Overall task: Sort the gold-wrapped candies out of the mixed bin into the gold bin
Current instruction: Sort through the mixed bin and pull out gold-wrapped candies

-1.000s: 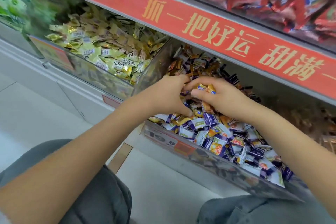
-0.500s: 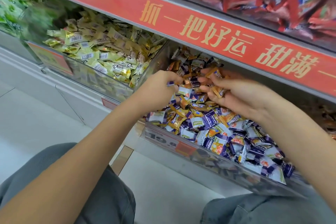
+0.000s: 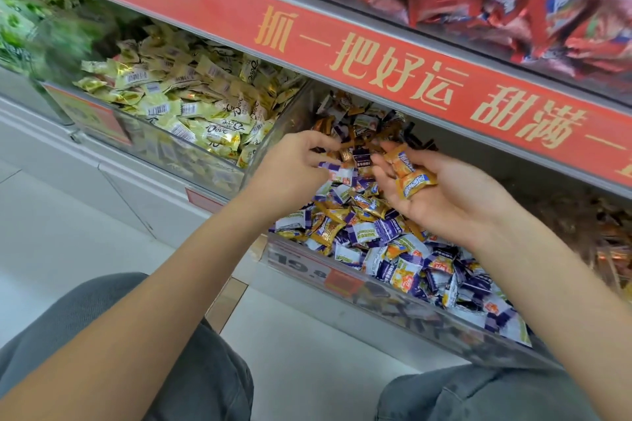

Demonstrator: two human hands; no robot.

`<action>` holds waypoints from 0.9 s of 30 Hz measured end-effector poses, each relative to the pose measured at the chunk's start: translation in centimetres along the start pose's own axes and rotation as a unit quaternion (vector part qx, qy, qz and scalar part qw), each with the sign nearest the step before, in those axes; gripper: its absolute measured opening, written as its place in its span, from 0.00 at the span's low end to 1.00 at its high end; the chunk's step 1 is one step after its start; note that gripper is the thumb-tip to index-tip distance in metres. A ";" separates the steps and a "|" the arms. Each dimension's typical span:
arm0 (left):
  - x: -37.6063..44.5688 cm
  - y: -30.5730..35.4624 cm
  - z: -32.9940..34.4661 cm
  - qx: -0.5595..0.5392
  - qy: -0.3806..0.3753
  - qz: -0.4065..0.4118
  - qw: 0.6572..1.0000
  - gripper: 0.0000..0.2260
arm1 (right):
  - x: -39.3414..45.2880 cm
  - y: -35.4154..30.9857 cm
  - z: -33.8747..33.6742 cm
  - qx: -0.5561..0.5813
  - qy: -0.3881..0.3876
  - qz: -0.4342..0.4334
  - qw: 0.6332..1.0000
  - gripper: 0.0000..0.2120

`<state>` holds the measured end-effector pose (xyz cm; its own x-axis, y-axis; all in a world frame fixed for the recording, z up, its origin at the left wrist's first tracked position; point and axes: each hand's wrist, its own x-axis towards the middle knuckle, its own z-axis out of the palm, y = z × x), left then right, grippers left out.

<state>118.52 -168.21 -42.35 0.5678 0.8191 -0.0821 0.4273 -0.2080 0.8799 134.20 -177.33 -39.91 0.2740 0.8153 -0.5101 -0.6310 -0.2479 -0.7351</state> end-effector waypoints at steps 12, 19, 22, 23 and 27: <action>0.5 -1.3 1.0 0.321 -0.236 0.091 0.913 0.32 | 0.7 1.4 -0.5 -0.857 0.030 -0.130 0.498 0.36; 1.1 -0.4 1.0 0.296 -0.253 0.067 0.919 0.29 | 1.6 1.0 -1.4 -0.793 -0.005 -0.187 0.580 0.20; 0.9 -0.5 0.4 0.289 -0.244 0.067 0.923 0.24 | 1.6 0.4 -2.3 -0.711 0.031 -0.196 0.675 0.15; 0.9 -0.6 0.3 0.302 -0.243 0.069 0.919 0.23 | 1.5 0.3 -2.6 -0.667 0.058 -0.187 0.719 0.12; 0.6 -0.7 -0.9 0.329 -0.272 0.064 0.902 0.12 | 0.9 0.4 -3.0 -0.340 0.051 -0.086 0.935 0.17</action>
<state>117.94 -167.13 -42.56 0.8271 0.4188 -0.3749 0.5568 -0.7020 0.4441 136.34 -178.27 -41.98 0.4197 0.8280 -0.3719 0.0275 -0.4212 -0.9066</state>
